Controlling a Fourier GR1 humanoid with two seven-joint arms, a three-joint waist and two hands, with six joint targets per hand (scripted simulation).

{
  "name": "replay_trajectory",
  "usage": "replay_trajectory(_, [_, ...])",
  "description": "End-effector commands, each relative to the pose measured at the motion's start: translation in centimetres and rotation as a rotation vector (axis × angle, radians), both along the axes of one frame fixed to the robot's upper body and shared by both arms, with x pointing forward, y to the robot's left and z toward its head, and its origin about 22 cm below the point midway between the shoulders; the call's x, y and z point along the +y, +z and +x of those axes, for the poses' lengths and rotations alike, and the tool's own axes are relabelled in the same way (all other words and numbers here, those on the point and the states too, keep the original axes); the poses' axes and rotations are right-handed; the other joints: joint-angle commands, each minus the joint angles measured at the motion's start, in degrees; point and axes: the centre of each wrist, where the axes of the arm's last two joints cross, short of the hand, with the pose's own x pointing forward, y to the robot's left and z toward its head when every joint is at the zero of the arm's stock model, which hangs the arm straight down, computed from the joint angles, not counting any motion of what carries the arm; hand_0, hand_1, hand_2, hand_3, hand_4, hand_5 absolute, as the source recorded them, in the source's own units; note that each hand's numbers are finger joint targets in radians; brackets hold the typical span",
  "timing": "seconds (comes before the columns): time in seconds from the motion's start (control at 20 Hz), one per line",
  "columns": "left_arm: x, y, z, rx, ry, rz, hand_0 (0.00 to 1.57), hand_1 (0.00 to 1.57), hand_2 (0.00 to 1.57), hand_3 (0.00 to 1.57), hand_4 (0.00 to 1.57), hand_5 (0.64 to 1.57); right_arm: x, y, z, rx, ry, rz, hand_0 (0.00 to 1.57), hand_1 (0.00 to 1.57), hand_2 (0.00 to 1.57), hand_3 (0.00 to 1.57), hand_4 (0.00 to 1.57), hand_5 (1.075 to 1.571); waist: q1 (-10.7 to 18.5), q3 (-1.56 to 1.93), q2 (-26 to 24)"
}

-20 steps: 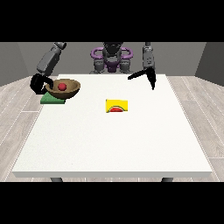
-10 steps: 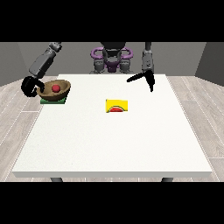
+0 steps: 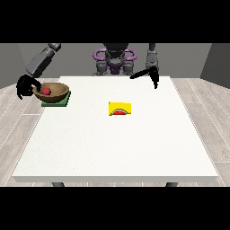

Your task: Pick the cup and pour the ball into the bowl, then pick the bowl and place it on the pad

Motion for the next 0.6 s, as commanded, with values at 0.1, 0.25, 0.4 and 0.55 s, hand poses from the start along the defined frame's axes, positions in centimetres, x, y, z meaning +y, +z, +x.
replay_trajectory(0.1, [0.5,-0.9,-0.1,0.009,-0.004,-0.021,0.0,0.0,0.0,0.0,0.0,1.566,-0.6,1.8,0.3,0.021,-0.012,0.036,1.57,1.57,1.57,0.49,0.74,1.57,0.5,-0.07,-0.6])
replay_trajectory(0.25, [-0.3,-0.9,-0.5,0.053,-0.014,-0.022,0.0,0.0,0.0,0.0,0.0,1.566,0.7,-1.4,0.1,0.137,0.028,-0.014,1.57,1.57,1.57,1.04,0.73,1.57,0.2,-0.07,-3.5])
replay_trajectory(0.4, [0.1,0.9,-0.6,0.007,-0.008,-0.027,0.0,0.0,0.0,0.0,0.0,1.566,1.9,-3.0,0.4,0.079,0.033,-0.051,1.57,1.57,1.57,0.92,0.7,1.568,0.1,-0.02,-0.8])
replay_trajectory(0.55, [0.0,1.2,-0.6,-0.033,-0.04,-0.023,0.0,0.0,0.0,0.0,0.0,1.565,0.1,-0.4,-0.1,0.109,0.021,-0.144,1.57,1.57,1.57,1.21,0.67,1.558,0.3,-0.04,1.3])
